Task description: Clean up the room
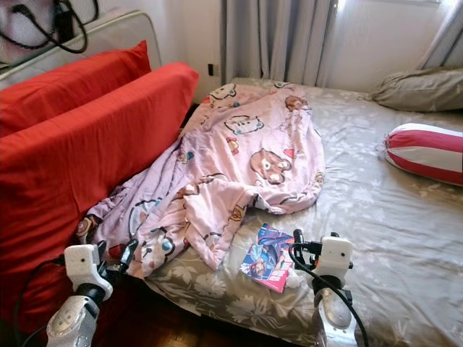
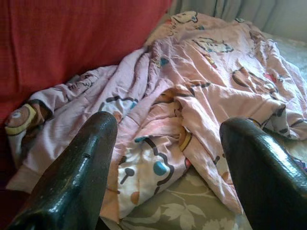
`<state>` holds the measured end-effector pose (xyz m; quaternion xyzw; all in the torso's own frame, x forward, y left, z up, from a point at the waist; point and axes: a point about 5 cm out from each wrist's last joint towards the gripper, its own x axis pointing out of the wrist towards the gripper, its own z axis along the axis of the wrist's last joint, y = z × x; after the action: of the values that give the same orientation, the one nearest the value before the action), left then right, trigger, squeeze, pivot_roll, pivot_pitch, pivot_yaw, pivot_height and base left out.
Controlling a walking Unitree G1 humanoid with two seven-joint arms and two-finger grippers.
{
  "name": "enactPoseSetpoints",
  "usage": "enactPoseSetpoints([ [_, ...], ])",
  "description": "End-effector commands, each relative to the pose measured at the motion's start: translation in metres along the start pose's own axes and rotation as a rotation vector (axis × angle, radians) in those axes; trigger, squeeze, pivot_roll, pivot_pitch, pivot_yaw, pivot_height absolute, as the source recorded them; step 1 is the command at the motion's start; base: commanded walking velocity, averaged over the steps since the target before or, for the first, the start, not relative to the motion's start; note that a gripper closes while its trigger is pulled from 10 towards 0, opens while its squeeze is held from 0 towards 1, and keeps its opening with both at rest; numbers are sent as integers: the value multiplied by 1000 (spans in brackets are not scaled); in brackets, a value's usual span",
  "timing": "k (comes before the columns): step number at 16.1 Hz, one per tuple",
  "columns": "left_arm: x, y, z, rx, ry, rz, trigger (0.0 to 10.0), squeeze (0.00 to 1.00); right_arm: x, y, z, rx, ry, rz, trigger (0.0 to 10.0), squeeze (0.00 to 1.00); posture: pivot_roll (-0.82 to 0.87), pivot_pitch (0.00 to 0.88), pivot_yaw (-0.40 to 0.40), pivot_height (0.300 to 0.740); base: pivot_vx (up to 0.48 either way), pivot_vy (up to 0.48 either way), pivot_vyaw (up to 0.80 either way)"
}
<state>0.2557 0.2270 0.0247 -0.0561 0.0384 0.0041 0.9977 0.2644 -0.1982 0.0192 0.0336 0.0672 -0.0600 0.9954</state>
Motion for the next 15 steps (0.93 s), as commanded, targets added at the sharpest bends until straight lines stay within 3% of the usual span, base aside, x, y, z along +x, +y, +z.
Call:
enactPoseSetpoints([
  [1,0,3,1,1,12,-5,10000,0,-5,5,-3,-13,5,10,10000,0,-7,0,-8,705,0,0,0],
  [4,6,-6,4,-11,18,-40,10000,0,-6,8,-6,-16,22,31,10000,0,3,4,0,705,0,0,0],
  [6,7,-14,-3,-36,59,-73,10000,0,-5,12,-11,31,59,24,10000,0,-9,0,-1,705,0,0,0],
  [8,7,-18,-4,-51,68,-100,10000,0,-4,21,-6,0,36,67,10000,0,-20,0,-4,705,0,0,0],
  [11,1,-10,0,-55,50,-69,10000,0,-4,16,0,-4,18,32,10000,0,-14,0,-20,700,0,0,0],
  [15,-2,-17,-4,-79,57,-60,10000,0,-10,8,-9,-9,55,0,10000,0,7,0,-28,671,0,0,0],
])
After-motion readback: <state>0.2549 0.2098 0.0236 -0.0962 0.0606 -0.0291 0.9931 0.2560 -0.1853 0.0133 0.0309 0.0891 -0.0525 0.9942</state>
